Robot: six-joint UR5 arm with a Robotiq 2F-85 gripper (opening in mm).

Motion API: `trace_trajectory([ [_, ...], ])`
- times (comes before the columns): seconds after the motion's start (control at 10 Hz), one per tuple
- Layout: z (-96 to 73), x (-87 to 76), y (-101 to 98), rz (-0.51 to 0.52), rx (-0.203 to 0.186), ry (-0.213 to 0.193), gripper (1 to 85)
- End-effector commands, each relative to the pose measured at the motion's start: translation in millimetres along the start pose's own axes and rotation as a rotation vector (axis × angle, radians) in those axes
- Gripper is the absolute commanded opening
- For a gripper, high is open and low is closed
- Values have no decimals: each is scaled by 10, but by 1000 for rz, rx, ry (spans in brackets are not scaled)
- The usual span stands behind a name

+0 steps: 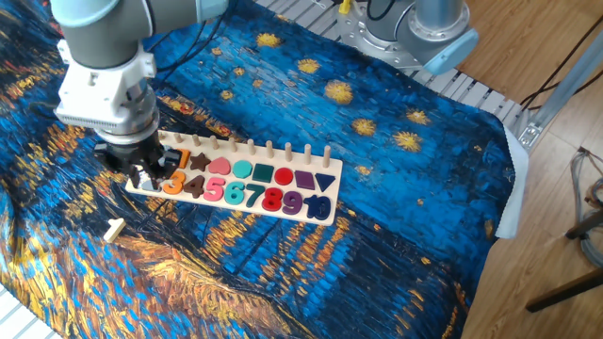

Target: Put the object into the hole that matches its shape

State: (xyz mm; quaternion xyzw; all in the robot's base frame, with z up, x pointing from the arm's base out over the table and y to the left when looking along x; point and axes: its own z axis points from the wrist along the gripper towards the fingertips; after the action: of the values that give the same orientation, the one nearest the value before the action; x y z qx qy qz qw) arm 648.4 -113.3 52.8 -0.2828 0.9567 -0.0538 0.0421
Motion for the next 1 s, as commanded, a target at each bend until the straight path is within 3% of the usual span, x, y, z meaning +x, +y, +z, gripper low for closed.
trace_trajectory([
  [0.0, 157, -98, -63, 35, -14, -11, 317],
  [0.4, 153, -101, 35, 105, -52, -10, 300],
  [0.6, 140, -203, 167, 162, -107, -44, 370],
  [0.7, 137, -246, 173, 184, -111, -59, 430],
  [0.9, 154, -159, -11, 166, -37, -32, 447],
])
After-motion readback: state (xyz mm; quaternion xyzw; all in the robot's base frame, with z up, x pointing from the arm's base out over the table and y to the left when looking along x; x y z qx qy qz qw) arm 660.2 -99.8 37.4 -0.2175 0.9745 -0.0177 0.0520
